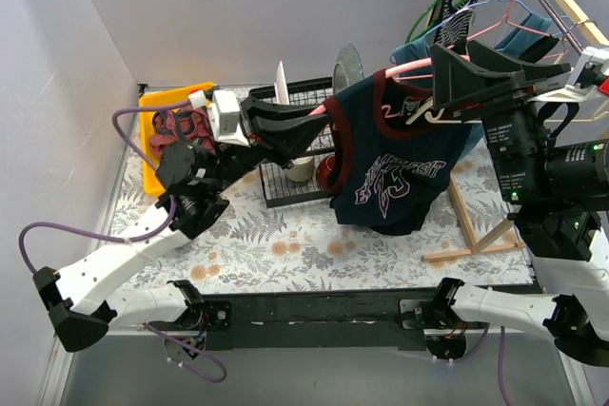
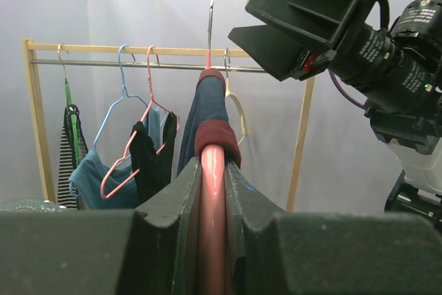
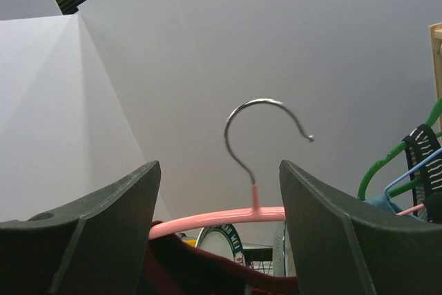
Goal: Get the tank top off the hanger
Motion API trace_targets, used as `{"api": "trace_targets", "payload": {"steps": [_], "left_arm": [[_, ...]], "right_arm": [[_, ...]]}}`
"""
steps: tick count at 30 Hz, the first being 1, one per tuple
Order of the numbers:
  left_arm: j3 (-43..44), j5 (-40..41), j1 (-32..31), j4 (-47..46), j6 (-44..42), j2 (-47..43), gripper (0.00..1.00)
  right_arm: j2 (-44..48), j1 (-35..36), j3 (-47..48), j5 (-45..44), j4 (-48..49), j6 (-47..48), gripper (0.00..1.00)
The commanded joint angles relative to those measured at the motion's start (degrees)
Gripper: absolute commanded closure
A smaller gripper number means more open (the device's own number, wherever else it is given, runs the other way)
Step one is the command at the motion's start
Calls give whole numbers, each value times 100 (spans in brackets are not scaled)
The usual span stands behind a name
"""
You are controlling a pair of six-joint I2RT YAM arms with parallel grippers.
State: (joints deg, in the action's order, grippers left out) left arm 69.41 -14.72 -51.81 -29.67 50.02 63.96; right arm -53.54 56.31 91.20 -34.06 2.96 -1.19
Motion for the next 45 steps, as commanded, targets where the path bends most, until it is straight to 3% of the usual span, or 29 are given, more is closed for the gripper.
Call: {"api": "trace_targets", "payload": {"steps": [1,8,14,23,26,31,33,34,37,42,45], "left_arm": [[-182,347,22,-153,-98,-630,100],[-366,295,22,-65,-36,-859,100],[-647,136,31,-240,148,-1043,100],[-955,110,22,-399,254,-1255,100],[-929,5,22,-285,263,-1281,100],[-938,-31,22,-154,272,-1404,100],[-920,22,22,13,245,-1430,80],[-946,57,22,66,228,-1457,57],[-886,320,31,609,62,-1615,34],[79,750,22,2191,-352,-1467,22],[678,560,22,3018,-353,-1282,11]], "right_arm": [[-95,11,232,-267,-15,102,26],[-262,11,47,110,-138,-127,29],[-298,11,-216,-82,37,-136,39],[-289,11,-489,-127,231,-127,68],[-280,11,-577,-223,319,-118,96],[-289,11,-542,-57,416,5,99],[-289,11,-533,57,416,110,99],[-280,11,-515,66,442,102,99],[-289,2,-454,242,469,277,99],[-289,11,-427,1373,135,356,99],[-210,11,-585,1403,-103,207,99]]}}
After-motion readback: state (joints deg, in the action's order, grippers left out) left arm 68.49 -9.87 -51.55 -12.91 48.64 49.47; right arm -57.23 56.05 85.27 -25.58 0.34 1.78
